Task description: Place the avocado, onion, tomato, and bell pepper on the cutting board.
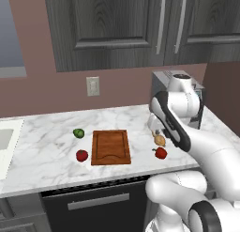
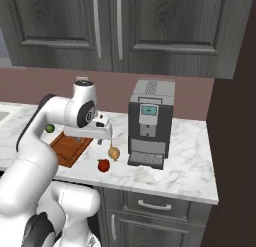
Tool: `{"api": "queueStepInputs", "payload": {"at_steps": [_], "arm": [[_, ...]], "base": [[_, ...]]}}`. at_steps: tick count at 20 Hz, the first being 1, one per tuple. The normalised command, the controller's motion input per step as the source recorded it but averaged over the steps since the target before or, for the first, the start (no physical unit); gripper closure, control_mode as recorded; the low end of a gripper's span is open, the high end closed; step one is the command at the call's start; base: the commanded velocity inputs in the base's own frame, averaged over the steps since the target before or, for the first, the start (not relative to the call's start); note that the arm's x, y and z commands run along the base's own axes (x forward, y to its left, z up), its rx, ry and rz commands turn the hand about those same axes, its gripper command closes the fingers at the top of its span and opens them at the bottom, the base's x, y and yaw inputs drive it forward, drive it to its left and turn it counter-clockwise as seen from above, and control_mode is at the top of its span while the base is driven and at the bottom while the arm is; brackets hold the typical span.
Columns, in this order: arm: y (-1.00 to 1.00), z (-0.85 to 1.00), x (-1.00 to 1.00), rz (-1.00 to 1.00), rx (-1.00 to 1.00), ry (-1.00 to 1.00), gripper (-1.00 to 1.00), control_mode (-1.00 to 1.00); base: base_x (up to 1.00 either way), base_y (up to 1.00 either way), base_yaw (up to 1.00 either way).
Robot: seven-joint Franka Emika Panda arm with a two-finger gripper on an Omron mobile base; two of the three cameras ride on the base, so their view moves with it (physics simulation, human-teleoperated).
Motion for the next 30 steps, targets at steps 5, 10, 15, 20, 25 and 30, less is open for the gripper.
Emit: {"api": "queueStepInputs", "payload": {"at_steps": [5, 10, 15, 20, 25, 30], "arm": [[0.0, -0.4, 0.09, -0.01, 0.0, 0.1, -1.0, -1.0], [-0.05, -0.42, 0.11, -0.01, -0.01, 0.08, -1.0, -1.0], [-0.09, -0.41, 0.17, -0.01, -0.04, 0.02, -1.0, -1.0], [-0.14, -0.4, 0.18, -0.01, -0.01, 0.0, -1.0, -1.0], [-0.1, -0.39, 0.22, -0.01, 0.0, 0.0, -1.0, -1.0], [-0.11, -0.35, 0.16, 0.0, 0.0, 0.0, -1.0, -1.0]], "base": [[0.0, 0.0, 0.0], [0.0, 0.0, 0.0], [0.0, 0.0, 0.0], [0.0, 0.0, 0.0], [0.0, 0.0, 0.0], [0.0, 0.0, 0.0]]}}
